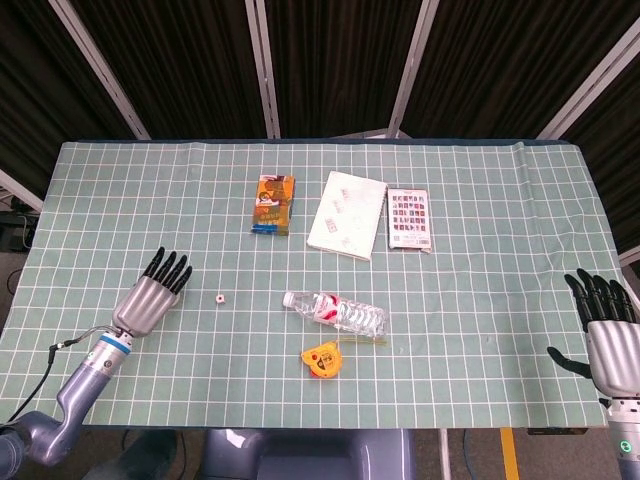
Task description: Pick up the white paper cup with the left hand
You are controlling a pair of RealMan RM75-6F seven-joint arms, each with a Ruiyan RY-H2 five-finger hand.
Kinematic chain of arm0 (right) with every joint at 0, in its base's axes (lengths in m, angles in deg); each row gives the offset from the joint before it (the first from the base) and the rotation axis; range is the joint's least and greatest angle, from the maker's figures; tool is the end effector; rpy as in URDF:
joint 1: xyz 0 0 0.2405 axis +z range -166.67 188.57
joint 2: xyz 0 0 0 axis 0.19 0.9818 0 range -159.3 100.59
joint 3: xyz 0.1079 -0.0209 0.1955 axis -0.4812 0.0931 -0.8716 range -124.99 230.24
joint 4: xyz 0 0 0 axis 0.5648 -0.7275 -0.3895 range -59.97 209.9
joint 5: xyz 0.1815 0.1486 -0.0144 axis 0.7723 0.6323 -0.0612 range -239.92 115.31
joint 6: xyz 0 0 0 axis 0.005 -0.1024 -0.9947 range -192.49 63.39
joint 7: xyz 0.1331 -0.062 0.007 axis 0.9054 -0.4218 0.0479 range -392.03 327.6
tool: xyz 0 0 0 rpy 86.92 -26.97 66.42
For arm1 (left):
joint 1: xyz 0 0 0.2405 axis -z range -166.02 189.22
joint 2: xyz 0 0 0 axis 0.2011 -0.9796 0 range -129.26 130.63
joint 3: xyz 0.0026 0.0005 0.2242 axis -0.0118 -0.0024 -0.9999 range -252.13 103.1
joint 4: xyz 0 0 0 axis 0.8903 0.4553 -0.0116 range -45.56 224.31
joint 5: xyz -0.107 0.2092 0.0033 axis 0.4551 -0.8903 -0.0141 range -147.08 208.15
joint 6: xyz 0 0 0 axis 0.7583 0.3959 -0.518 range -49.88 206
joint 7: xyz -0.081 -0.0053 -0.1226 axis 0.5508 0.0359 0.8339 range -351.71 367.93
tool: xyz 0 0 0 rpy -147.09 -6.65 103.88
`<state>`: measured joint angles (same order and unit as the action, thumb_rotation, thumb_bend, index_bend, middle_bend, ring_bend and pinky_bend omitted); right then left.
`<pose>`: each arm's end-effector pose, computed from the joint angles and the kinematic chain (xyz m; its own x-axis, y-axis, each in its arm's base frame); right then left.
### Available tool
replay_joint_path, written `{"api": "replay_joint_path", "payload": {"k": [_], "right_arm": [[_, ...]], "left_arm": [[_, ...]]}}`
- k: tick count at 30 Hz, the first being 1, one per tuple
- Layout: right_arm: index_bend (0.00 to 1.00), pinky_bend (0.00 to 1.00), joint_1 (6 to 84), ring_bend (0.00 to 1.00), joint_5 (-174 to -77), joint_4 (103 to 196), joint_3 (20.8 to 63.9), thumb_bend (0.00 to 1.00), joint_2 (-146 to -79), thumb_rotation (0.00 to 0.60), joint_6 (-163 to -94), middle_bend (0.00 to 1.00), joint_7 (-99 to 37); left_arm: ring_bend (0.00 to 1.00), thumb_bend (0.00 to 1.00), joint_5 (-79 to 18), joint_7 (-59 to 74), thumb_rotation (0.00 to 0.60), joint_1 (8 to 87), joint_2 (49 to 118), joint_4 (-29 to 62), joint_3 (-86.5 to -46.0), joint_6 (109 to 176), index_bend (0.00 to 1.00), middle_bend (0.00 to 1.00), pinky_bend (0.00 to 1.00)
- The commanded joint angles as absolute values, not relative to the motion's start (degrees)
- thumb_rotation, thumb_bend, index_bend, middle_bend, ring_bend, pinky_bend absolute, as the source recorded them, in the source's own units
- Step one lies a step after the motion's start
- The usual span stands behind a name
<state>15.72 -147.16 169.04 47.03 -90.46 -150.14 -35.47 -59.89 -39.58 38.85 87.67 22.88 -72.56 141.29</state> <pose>-0.2891 -0.1941 0.1443 0.4615 0.0546 0.8854 -0.8870 0.0096 0.4617 -0.2533 0.2886 -0.0131 0.9613 -0.1703 0.2165 0.1297 -0.4133 -0.9013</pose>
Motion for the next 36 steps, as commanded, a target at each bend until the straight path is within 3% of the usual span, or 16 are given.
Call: {"api": "replay_joint_path", "payload": {"k": [1,4,7,14,17,21,23,25,29,36], "right_arm": [[0.00,0.00,15.7,0.00,-147.1,169.0,47.0,0.00,-90.4,0.600,-150.2,0.00,-35.4],[0.00,0.00,15.7,0.00,-147.1,168.9,47.1,0.00,-90.4,0.600,-150.1,0.00,-35.3],[0.00,0.00,15.8,0.00,-147.1,168.8,47.1,0.00,-90.5,0.600,-149.8,0.00,-35.4],[0.00,0.00,15.9,0.00,-147.0,168.8,47.2,0.00,-90.5,0.600,-149.7,0.00,-35.3],[0.00,0.00,15.9,0.00,-147.1,168.8,47.2,0.00,-90.5,0.600,-149.7,0.00,-35.3],[0.00,0.00,15.9,0.00,-147.2,169.0,47.4,0.00,-90.6,0.600,-149.6,0.00,-35.5],[0.00,0.00,16.0,0.00,-147.3,169.1,47.4,0.00,-90.6,0.600,-149.5,0.00,-35.7],[0.00,0.00,16.1,0.00,-147.2,169.2,47.5,0.00,-90.7,0.600,-149.3,0.00,-36.0],[0.00,0.00,16.2,0.00,-147.2,169.3,47.6,0.00,-90.9,0.600,-149.0,0.00,-36.4],[0.00,0.00,16.4,0.00,-146.7,169.2,47.6,0.00,-91.2,0.600,-148.5,0.00,-37.1]], "left_arm": [[0.15,0.00,-61.1,-39.7,0.600,39.4,88.9,24.9,-73.1,141.9,0.29,0.21,0.21],[0.31,0.00,-62.5,-39.6,0.600,39.8,90.3,27.5,-73.6,143.2,0.50,0.39,0.34],[0.37,0.00,-62.9,-38.4,0.600,39.9,91.1,29.0,-73.6,144.7,0.58,0.45,0.39],[0.38,0.00,-60.3,-28.7,0.600,39.1,90.7,27.8,-70.8,148.5,0.58,0.46,0.40],[0.37,0.00,-55.8,-17.2,0.600,38.6,89.0,23.9,-67.6,148.3,0.56,0.45,0.40],[0.35,0.00,-46.6,8.1,0.600,37.9,83.3,14.9,-62.8,141.0,0.53,0.42,0.39],[0.33,0.00,-43.5,25.1,0.600,38.2,79.1,11.6,-61.6,133.2,0.51,0.40,0.38],[0.31,0.00,-44.4,34.9,0.600,39.0,77.1,12.5,-62.2,128.2,0.49,0.38,0.36],[0.29,0.00,-45.8,42.8,0.600,40.2,77.5,16.2,-63.5,124.1,0.45,0.35,0.34],[0.29,0.00,-48.2,48.8,0.600,41.6,81.3,23.2,-65.6,122.1,0.45,0.35,0.34]]}}
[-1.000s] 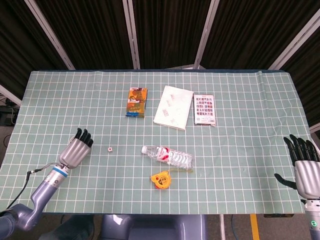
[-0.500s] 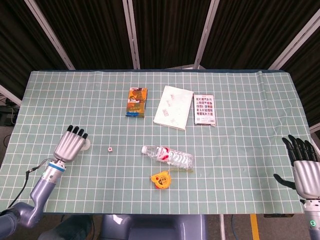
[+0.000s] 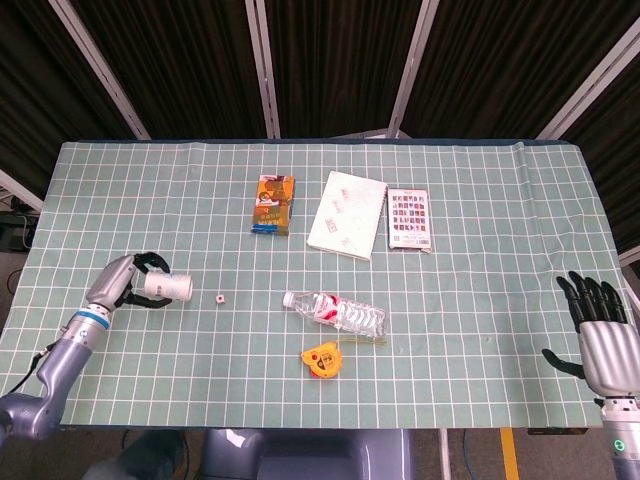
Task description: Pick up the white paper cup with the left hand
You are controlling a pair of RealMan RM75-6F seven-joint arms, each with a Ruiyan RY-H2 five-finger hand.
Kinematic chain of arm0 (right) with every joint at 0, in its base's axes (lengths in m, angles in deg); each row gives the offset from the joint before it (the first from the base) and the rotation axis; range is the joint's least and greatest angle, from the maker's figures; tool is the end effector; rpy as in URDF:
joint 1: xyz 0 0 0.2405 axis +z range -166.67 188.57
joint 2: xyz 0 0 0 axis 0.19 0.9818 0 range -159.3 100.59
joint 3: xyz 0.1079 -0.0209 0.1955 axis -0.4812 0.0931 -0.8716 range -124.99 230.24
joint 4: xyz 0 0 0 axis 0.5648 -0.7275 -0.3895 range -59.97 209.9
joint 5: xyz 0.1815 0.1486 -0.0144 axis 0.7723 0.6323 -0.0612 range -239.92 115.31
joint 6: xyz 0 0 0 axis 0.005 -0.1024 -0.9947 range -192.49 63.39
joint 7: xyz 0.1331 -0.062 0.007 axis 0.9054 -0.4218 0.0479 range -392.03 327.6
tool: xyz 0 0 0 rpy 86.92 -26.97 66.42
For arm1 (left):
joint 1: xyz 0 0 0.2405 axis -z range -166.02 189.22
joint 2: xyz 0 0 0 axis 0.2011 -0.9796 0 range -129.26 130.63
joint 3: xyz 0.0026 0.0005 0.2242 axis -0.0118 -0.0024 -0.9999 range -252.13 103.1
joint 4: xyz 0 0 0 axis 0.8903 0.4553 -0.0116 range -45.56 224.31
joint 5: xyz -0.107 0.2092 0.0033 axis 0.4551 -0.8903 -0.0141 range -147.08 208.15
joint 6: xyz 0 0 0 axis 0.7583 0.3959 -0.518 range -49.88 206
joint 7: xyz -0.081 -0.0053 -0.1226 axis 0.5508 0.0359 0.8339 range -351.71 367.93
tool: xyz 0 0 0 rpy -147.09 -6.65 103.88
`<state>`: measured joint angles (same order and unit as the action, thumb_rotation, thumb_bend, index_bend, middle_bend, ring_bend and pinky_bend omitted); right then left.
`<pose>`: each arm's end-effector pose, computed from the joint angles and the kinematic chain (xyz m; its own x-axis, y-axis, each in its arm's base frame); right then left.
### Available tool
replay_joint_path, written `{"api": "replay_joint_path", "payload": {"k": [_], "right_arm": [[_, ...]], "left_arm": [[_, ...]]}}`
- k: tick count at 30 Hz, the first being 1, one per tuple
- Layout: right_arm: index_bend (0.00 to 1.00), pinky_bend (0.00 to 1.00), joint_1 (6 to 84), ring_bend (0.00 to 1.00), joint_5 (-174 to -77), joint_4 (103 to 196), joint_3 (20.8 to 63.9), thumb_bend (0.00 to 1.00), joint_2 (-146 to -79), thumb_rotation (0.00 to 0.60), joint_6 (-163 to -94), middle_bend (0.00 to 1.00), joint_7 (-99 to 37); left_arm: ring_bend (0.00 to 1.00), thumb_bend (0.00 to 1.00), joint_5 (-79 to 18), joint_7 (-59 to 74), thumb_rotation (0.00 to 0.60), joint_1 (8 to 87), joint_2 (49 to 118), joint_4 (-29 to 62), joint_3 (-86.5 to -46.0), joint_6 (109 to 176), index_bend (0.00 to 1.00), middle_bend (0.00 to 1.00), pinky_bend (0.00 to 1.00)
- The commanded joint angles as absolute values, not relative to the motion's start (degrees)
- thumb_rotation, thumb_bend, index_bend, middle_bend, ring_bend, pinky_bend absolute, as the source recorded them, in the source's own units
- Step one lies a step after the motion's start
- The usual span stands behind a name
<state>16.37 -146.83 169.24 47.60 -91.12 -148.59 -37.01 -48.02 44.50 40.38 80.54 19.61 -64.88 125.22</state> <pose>-0.2883 -0.1951 0.1356 0.4724 0.0212 0.8811 -0.8814 0.0036 0.4724 -0.2799 0.3311 0.0235 -0.1161 0.3835 0.9162 0.9932 0.0476 0.1059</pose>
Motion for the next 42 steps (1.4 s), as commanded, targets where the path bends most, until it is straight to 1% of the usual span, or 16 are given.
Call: {"api": "replay_joint_path", "payload": {"k": [1,4,5,7,8,9,11,13,16,17,18,21,28,31,37,42], "right_arm": [[0.00,0.00,16.4,0.00,-146.6,169.1,47.6,0.00,-91.2,0.600,-148.4,0.00,-37.1],[0.00,0.00,16.4,0.00,-146.5,169.0,47.6,0.00,-91.2,0.600,-148.3,0.00,-37.0],[0.00,0.00,16.4,0.00,-146.5,169.0,47.6,0.00,-91.2,0.600,-148.3,0.00,-37.0],[0.00,0.00,16.4,0.00,-146.5,169.0,47.6,0.00,-91.1,0.600,-148.3,0.00,-36.9],[0.00,0.00,16.4,0.00,-146.5,169.0,47.6,0.00,-91.1,0.600,-148.3,0.00,-36.9],[0.00,0.00,16.4,0.00,-146.5,169.0,47.6,0.00,-91.1,0.600,-148.3,0.00,-36.9],[0.00,0.00,16.4,0.00,-146.6,169.1,47.6,0.00,-91.1,0.600,-148.4,0.00,-36.8],[0.00,0.00,16.4,0.00,-146.6,169.1,47.6,0.00,-91.1,0.600,-148.5,0.00,-36.8],[0.00,0.00,16.4,0.00,-146.8,169.2,47.6,0.00,-90.9,0.600,-148.6,0.00,-36.5],[0.00,0.00,16.3,0.00,-147.0,169.4,47.7,0.00,-90.8,0.600,-148.7,0.00,-36.3],[0.00,0.00,16.3,0.00,-147.2,169.4,47.8,0.00,-90.7,0.600,-148.8,0.00,-36.2],[0.00,0.00,16.2,0.00,-147.4,169.5,47.9,0.00,-90.6,0.600,-149.0,0.00,-35.9],[0.00,0.00,16.1,0.00,-147.6,169.4,48.0,0.00,-90.3,0.600,-149.1,0.00,-35.2],[0.00,0.00,16.1,0.00,-147.4,169.2,47.9,0.00,-90.2,0.600,-148.9,0.00,-34.8],[0.00,0.00,16.2,0.00,-146.7,168.8,47.7,0.00,-90.1,0.600,-148.7,0.00,-34.3],[0.00,0.00,16.2,0.00,-145.9,168.6,47.4,0.00,-90.0,0.600,-148.4,0.00,-34.1]], "left_arm": [[0.29,0.00,-48.5,49.3,0.600,41.7,81.7,23.9,-65.9,122.1,0.45,0.35,0.34],[0.28,0.00,-49.4,50.8,0.600,41.9,82.7,25.6,-66.7,122.4,0.44,0.33,0.34],[0.25,0.00,-49.8,51.1,0.600,42.0,83.0,26.1,-67.0,122.6,0.41,0.29,0.32],[0.12,0.00,-50.8,51.4,0.600,42.1,83.1,26.7,-67.6,123.3,0.29,0.13,0.20],[0.05,0.00,-51.5,51.2,0.600,42.0,83.2,27.0,-68.0,124.0,0.18,0.05,0.11],[0.01,0.00,-52.0,50.9,0.600,42.0,83.1,27.2,-68.2,124.7,0.08,0.00,0.03],[0.00,0.00,-53.0,49.8,0.600,41.7,83.2,27.6,-68.5,126.8,0.00,0.00,0.00],[0.00,0.00,-54.0,47.9,0.600,41.4,83.4,28.0,-68.6,129.4,0.00,0.00,0.00],[0.00,0.00,-57.0,40.0,0.600,40.5,82.9,27.7,-69.1,136.0,0.00,0.00,0.00],[0.00,0.00,-60.3,30.4,0.600,40.3,82.5,28.2,-70.1,140.2,0.00,0.00,0.00],[0.00,0.00,-60.8,23.5,0.600,39.5,82.9,27.5,-70.2,142.5,0.00,0.00,0.00],[0.00,0.00,-60.3,6.9,0.600,38.2,84.3,24.5,-70.0,145.5,0.00,0.00,0.00],[0.00,0.00,-55.8,-22.4,0.600,38.4,89.0,21.3,-68.4,145.1,0.04,0.00,0.00],[0.00,0.00,-53.7,-30.7,0.600,39.7,91.7,22.1,-67.0,144.5,0.05,0.00,0.00],[0.00,0.00,-50.7,-36.2,0.600,42.1,94.9,24.9,-65.4,142.5,0.08,0.00,0.00],[0.01,0.00,-48.6,-39.1,0.600,42.9,96.5,25.9,-66.1,140.5,0.08,0.01,0.06]]}}
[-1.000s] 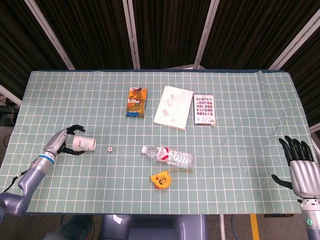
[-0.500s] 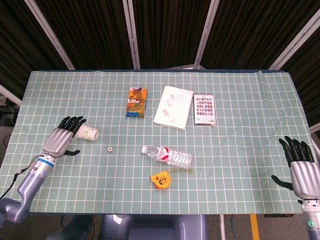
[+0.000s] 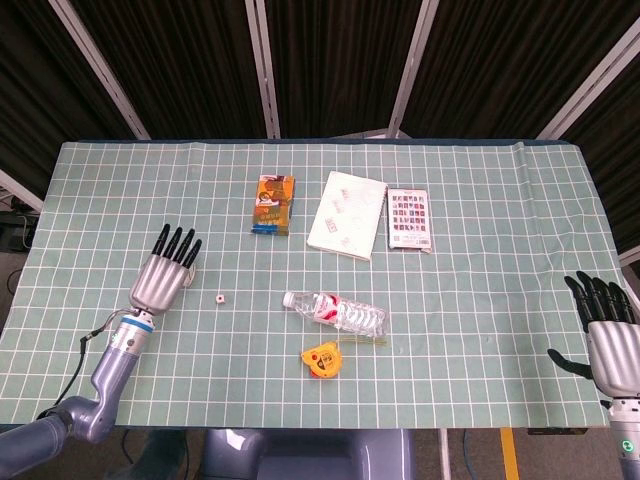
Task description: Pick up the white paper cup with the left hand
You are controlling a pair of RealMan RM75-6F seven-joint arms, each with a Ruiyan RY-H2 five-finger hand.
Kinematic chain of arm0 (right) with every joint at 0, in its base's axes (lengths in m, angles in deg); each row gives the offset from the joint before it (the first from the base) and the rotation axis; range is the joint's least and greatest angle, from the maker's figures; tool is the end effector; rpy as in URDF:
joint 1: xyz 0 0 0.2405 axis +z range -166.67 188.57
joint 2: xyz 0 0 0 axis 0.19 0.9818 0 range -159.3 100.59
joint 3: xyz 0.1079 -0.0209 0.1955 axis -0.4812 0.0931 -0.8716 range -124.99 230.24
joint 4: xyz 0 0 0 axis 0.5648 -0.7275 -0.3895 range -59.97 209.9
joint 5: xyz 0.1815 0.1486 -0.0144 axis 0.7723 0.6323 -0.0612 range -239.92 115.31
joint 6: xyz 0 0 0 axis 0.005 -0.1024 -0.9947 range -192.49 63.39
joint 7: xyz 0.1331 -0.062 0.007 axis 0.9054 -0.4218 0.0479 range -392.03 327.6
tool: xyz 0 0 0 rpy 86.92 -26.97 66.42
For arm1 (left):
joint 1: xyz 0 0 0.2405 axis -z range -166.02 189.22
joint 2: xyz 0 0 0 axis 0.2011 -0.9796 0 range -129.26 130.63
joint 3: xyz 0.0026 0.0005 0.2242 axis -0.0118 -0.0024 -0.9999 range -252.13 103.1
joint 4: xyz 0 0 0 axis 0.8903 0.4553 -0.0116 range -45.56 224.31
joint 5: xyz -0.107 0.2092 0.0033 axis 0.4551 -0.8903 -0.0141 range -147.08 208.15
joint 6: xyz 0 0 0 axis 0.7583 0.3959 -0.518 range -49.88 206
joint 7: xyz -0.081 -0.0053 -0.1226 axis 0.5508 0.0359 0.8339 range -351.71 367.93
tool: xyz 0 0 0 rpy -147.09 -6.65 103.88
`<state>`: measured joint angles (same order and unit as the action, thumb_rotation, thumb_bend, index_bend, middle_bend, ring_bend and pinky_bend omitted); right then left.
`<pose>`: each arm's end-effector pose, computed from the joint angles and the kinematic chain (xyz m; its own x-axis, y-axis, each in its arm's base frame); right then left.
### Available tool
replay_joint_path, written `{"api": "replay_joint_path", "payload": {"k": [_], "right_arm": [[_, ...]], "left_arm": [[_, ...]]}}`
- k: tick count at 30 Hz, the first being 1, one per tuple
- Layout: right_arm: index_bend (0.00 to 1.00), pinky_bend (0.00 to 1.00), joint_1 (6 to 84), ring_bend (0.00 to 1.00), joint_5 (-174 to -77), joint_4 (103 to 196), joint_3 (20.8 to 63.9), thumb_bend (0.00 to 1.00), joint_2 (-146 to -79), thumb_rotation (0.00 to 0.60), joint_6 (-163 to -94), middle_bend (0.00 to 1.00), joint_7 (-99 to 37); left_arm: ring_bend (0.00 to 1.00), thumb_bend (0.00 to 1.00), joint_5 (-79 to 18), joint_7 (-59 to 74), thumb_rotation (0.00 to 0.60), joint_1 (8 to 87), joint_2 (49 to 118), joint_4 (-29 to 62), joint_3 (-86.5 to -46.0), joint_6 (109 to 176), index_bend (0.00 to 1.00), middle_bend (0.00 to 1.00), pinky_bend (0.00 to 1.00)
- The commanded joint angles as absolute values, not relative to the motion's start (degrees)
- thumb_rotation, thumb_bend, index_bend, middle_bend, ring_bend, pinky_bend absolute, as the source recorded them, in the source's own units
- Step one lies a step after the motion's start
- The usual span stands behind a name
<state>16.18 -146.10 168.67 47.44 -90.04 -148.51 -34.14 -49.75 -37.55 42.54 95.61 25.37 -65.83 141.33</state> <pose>-0.2945 -0.1951 0.1436 0.4520 0.0233 0.8917 -0.8920 0.0200 0.4516 -0.2179 0.3256 -0.0294 0.9072 -0.0961 0.4097 0.3679 -0.2916 -0.8830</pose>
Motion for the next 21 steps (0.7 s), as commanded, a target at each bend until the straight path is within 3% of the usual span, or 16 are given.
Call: {"api": "replay_joint_path", "payload": {"k": [1,7,19,21], "right_arm": [[0.00,0.00,16.3,0.00,-145.7,168.5,47.3,0.00,-90.1,0.600,-148.3,0.00,-34.2],[0.00,0.00,16.5,0.00,-145.5,168.4,47.4,0.00,-90.4,0.600,-147.6,0.00,-34.6],[0.00,0.00,16.8,0.00,-145.1,168.0,47.3,0.00,-90.6,0.600,-147.1,0.00,-34.6],[0.00,0.00,16.8,0.00,-145.0,168.0,47.4,0.00,-90.6,0.600,-147.0,0.00,-34.6]], "left_arm": [[0.02,0.00,-47.7,-40.6,0.600,42.9,97.0,26.0,-66.1,140.3,0.08,0.02,0.07],[0.06,0.00,-43.7,-47.8,0.600,43.0,99.2,25.6,-65.9,140.3,0.11,0.05,0.12],[0.24,0.00,-39.8,-54.3,0.600,43.5,102.1,27.3,-65.8,142.5,0.29,0.23,0.29],[0.29,0.00,-40.5,-53.5,0.600,43.7,102.4,28.1,-66.0,143.2,0.36,0.30,0.34]]}}
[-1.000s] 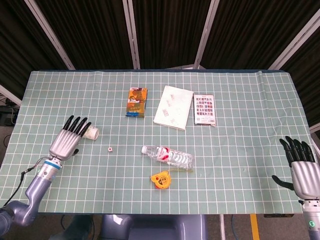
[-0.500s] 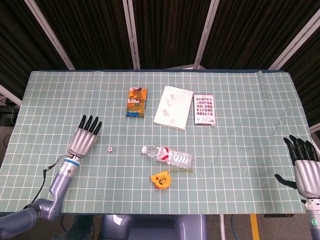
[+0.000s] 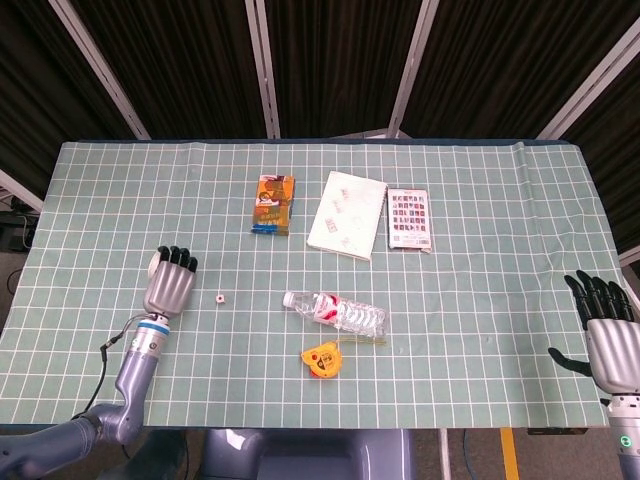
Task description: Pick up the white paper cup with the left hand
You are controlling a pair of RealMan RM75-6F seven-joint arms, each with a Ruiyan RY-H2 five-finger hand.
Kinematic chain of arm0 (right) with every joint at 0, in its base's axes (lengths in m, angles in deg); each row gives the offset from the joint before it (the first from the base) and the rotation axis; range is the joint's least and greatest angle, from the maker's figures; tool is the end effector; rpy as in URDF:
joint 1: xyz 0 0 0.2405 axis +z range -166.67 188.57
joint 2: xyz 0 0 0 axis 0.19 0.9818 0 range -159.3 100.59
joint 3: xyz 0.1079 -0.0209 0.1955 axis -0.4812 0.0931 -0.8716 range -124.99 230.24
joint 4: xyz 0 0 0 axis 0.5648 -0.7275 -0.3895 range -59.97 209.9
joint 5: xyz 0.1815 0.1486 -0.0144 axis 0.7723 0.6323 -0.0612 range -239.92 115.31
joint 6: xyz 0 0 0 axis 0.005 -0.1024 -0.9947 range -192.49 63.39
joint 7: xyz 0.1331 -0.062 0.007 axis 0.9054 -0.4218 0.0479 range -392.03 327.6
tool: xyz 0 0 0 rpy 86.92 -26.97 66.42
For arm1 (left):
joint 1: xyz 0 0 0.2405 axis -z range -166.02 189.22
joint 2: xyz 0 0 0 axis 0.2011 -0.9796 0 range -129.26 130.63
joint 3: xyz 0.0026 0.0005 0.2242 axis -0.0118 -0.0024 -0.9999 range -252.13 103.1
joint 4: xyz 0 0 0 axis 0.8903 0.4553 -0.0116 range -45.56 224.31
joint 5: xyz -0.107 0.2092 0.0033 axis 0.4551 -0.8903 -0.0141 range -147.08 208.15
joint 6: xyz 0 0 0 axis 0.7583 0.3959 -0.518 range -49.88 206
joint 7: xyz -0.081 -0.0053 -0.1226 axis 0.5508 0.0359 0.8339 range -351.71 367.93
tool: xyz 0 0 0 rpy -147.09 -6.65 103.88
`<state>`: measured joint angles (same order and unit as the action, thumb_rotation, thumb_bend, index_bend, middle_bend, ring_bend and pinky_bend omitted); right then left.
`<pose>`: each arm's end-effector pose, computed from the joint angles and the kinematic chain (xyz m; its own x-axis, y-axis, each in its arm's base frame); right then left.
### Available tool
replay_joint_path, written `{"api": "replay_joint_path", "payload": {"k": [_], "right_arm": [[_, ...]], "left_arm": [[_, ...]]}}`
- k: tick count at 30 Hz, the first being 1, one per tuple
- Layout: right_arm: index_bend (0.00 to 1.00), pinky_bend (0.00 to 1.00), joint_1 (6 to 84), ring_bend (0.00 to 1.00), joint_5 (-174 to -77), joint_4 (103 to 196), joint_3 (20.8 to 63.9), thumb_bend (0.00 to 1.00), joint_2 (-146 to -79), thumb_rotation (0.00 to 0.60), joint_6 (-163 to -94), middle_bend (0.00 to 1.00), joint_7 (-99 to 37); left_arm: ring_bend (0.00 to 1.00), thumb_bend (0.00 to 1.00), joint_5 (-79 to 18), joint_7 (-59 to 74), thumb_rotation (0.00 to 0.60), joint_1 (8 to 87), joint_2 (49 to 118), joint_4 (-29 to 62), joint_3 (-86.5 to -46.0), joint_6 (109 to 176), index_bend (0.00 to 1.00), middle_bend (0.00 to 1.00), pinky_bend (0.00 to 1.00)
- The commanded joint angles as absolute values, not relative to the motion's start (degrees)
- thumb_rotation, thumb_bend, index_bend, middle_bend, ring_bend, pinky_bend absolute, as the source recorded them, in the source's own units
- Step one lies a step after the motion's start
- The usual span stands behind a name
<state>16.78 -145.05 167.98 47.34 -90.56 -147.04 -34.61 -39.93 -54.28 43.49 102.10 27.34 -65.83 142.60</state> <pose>-0.2981 -0.1988 0.1402 0.4592 0.0037 0.8883 -0.8880 0.0292 0.4589 -0.2139 0.3218 -0.0559 0.9665 -0.0394 0.2537 0.2398 -0.2140 -0.9469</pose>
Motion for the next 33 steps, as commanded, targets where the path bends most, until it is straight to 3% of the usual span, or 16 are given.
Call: {"api": "replay_joint_path", "payload": {"k": [1,5,11,17,22,25,33], "right_arm": [[0.00,0.00,16.8,0.00,-145.0,168.0,47.4,0.00,-90.6,0.600,-147.0,0.00,-34.5],[0.00,0.00,16.8,0.00,-145.1,168.0,47.4,0.00,-90.6,0.600,-147.1,0.00,-34.6],[0.00,0.00,16.7,0.00,-145.2,168.1,47.4,0.00,-90.5,0.600,-147.3,0.00,-34.5],[0.00,0.00,16.5,0.00,-145.3,168.2,47.4,0.00,-90.3,0.600,-147.6,0.00,-34.2],[0.00,0.00,16.6,0.00,-145.8,168.5,47.6,0.00,-90.4,0.600,-147.5,0.00,-34.5],[0.00,0.00,16.6,0.00,-146.0,168.6,47.6,0.00,-90.4,0.600,-147.7,0.00,-34.7],[0.00,0.00,16.8,0.00,-145.7,168.6,47.6,0.00,-90.6,0.600,-147.3,0.00,-35.2]], "left_arm": [[0.32,0.00,-40.7,-53.1,0.600,43.8,102.5,28.3,-66.1,143.4,0.41,0.34,0.38],[0.38,0.00,-42.1,-49.5,0.600,43.9,102.7,29.6,-66.3,144.5,0.52,0.42,0.43],[0.38,0.00,-41.7,-42.6,0.600,43.2,101.7,28.3,-64.6,146.2,0.53,0.42,0.44],[0.35,0.00,-40.1,-23.6,0.600,41.0,95.5,17.7,-59.3,148.3,0.51,0.39,0.43],[0.31,0.00,-35.5,7.6,0.600,38.8,88.2,6.4,-53.4,138.9,0.49,0.36,0.40],[0.29,0.00,-35.6,25.8,0.600,37.9,85.5,4.1,-51.5,133.0,0.48,0.36,0.39],[0.29,0.00,-44.4,50.5,0.600,38.5,87.0,10.8,-54.3,127.9,0.48,0.36,0.38]]}}
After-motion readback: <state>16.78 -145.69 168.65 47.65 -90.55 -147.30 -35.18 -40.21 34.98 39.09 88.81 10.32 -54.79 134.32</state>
